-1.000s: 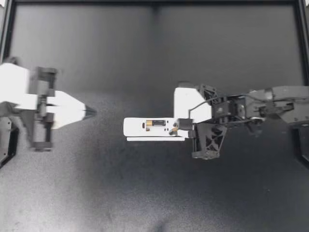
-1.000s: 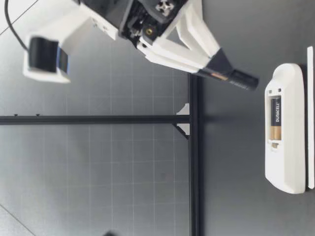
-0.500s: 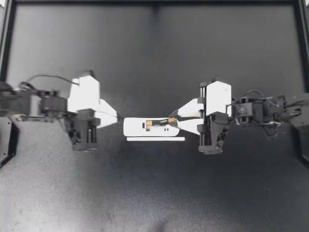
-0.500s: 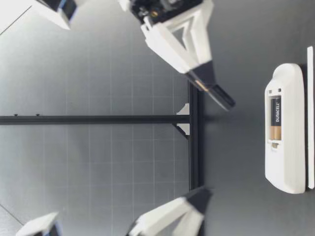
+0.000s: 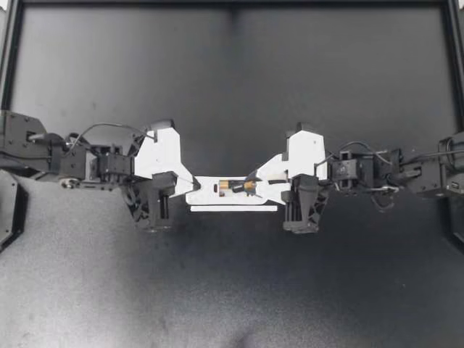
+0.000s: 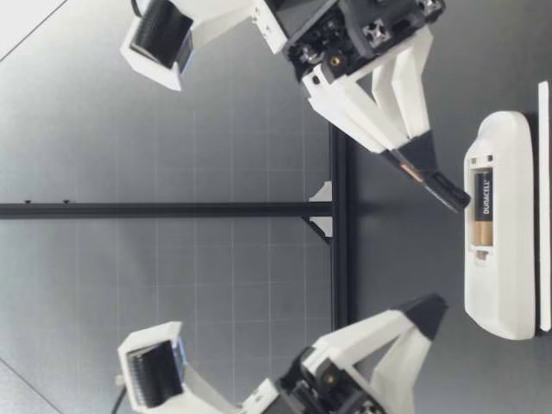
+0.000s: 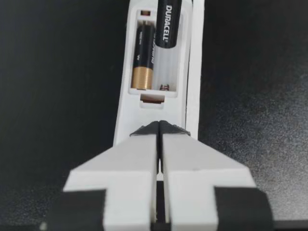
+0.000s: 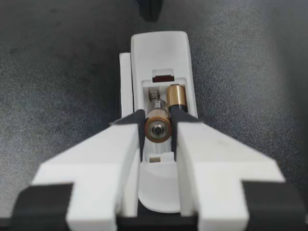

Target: Place the battery into the slot of the remote controller.

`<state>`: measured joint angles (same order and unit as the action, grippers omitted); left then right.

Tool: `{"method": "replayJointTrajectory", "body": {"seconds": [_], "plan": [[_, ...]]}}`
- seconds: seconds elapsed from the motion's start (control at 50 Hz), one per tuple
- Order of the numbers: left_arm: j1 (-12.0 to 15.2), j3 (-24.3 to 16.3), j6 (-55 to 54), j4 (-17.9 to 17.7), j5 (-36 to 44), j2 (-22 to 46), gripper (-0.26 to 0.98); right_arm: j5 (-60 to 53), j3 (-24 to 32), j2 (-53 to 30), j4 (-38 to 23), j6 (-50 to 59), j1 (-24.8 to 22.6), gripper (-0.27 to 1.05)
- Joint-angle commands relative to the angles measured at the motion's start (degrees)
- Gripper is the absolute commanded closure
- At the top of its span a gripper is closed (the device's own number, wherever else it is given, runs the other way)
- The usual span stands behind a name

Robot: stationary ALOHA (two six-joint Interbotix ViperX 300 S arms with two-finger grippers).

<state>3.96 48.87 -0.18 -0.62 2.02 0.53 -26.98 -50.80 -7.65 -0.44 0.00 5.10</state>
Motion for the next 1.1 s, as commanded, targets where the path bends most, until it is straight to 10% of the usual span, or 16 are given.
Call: {"method": "replayJointTrajectory", "body": {"seconds": [0.0, 1.08], "plan": [[0.2, -1.0, 0.1, -0.2, 0.9, 0.1, 0.9, -0.4, 1.0, 0.4, 0.1, 0.0, 0.4, 0.72], [0.2, -0.4, -0.4, -1.0, 2.1, 3.6, 0.9, 12.4, 7.0, -2.9, -0.1, -0.5, 0.4, 0.65]]}}
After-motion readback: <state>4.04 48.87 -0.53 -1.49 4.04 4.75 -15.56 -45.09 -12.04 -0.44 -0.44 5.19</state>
